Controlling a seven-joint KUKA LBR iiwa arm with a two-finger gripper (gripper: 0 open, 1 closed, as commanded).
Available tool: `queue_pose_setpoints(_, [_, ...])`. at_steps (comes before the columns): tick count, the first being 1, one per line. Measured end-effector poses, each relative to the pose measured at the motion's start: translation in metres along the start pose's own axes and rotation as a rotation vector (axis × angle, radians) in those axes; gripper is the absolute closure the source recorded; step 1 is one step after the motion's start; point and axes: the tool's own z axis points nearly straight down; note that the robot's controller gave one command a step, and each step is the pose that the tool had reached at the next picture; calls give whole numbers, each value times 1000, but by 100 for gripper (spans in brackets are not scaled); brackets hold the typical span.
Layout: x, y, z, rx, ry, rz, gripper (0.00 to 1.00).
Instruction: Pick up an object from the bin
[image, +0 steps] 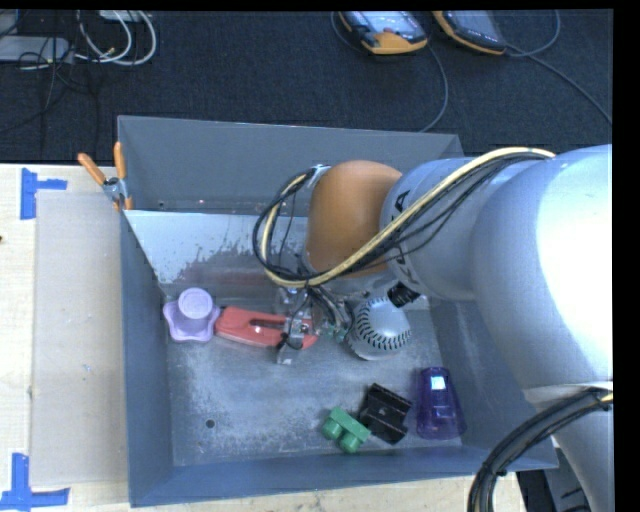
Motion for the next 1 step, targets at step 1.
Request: queue_pose_setpoints(1, [0,0,-56,2,9,-15,100])
